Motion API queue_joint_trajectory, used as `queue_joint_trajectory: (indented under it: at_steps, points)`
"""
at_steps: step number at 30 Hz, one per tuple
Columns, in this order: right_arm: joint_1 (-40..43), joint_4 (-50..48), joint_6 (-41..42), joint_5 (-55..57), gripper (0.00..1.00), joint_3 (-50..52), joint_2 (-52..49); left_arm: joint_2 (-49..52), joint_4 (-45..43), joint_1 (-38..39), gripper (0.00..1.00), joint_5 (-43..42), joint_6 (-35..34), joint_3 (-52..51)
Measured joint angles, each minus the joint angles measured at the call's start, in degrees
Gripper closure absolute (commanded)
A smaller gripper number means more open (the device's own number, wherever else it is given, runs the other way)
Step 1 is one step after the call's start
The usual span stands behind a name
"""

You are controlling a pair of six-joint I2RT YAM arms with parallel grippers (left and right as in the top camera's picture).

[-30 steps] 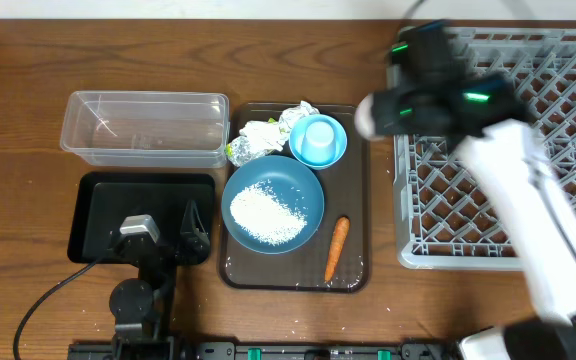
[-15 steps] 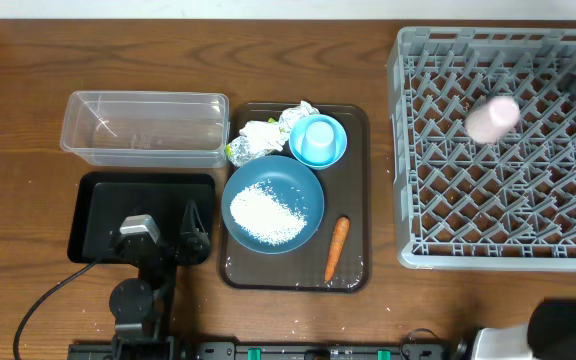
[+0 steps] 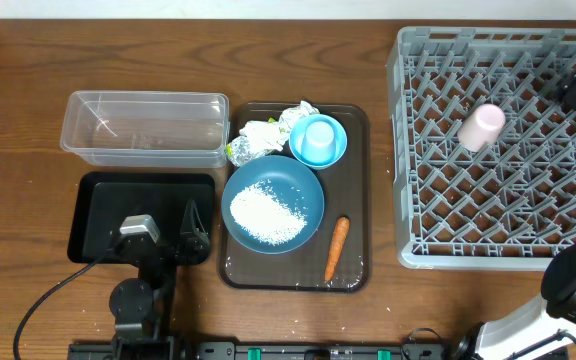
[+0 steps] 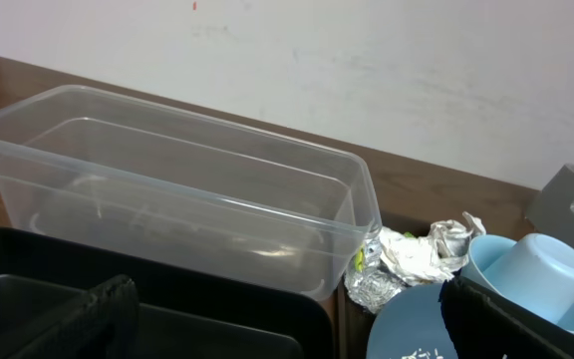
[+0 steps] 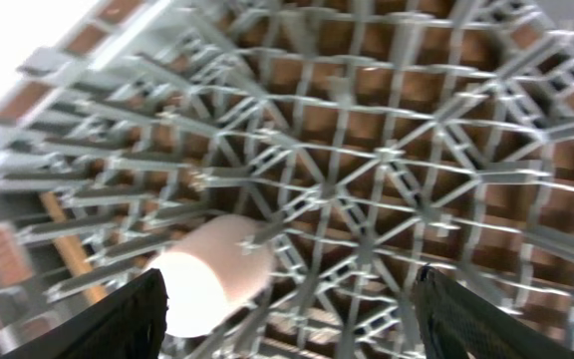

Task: Sort waste into correct bins and load items into the dishwasher rack
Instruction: 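Carry the pink cup right and set it upright in the rack, then move the right gripper back and grasp the light-blue cup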

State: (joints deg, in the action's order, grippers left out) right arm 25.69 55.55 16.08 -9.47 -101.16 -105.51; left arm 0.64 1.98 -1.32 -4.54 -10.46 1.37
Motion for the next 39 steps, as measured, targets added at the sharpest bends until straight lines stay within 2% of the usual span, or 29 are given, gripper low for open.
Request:
queue_joint_trajectory:
  at_steps: [7,8,12,18,23,30,39]
  points:
    - [-6.4,1.4,0.0,-9.0,0.22,0.0,6.3,0.0,0.0,0.0,0.01,0.0,0.0,0.0]
    - [-8.4,1.5,0.0,-9.9,0.20,0.0,7.4,0.0,0.0,0.0,0.01,0.0,0.0,0.0]
    - [-20.1,0.9,-1.7,-11.1,0.02,-0.1,9.8,0.0,0.0,0.0,0.01,0.0,0.0,0.0]
    - [-40.1,-1.9,-2.6,-1.9,0.01,-0.2,4.5,0.0,0.0,0.0,0.01,0.0,0.0,0.0]
    - [-50.4,-3.5,1.7,8.7,0.01,-0.1,-4.5,0.0,0.0,0.0,0.01,0.0,0.0,0.0]
    - [-56.2,-5.9,5.7,13.9,0.02,-0.1,-12.9,0.0,0.0,0.0,0.01,0.0,0.0,0.0]
    - [-57.3,-6.7,8.2,14.4,0.08,-0.1,-16.5,0.0,0.0,0.0,0.01,0.0,0.0,0.0]
